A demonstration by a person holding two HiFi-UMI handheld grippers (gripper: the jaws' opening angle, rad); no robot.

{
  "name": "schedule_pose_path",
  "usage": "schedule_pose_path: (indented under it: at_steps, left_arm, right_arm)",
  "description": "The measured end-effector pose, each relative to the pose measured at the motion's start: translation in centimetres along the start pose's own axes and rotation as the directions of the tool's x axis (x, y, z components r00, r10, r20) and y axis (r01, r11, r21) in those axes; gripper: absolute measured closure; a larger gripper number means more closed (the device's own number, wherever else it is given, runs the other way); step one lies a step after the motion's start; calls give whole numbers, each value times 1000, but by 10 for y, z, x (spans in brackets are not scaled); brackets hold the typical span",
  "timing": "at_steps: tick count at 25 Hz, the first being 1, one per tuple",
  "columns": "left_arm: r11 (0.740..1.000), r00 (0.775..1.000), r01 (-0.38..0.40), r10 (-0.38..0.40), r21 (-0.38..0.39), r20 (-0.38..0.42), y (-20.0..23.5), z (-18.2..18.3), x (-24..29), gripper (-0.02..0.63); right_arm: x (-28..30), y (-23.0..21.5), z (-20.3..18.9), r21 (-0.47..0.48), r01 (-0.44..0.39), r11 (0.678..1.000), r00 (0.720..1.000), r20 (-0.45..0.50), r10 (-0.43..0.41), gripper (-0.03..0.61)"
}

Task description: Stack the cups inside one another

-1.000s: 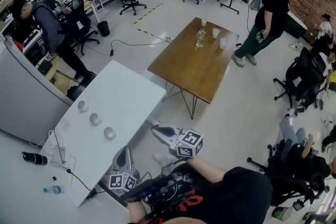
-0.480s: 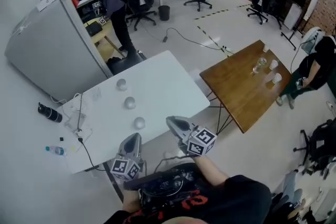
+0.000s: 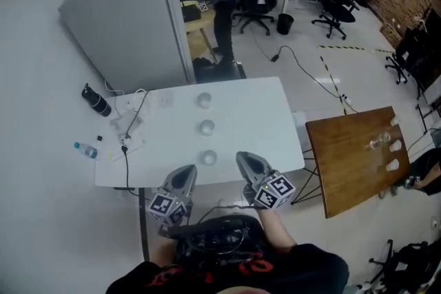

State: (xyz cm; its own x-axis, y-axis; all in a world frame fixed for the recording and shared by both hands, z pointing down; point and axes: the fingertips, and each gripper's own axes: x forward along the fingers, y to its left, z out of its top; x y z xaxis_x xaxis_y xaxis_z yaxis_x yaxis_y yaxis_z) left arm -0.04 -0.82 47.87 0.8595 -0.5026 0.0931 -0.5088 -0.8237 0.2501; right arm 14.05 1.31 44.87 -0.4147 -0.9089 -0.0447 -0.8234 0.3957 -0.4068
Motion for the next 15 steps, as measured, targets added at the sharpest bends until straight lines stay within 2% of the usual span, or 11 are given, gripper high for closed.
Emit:
schedule_pose_path:
  at_steps: [11,15]
  left_arm:
    - [995,995,-101,100,14,21,18,11,3,621]
    - [992,992,-123,123,-12,12,36,5,1,621]
  right_arm:
    - [16,-20,1,-32,-48,998,997,-57,46,574]
    - [27,-20,-6,-56,-51,997,996,-75,46,574]
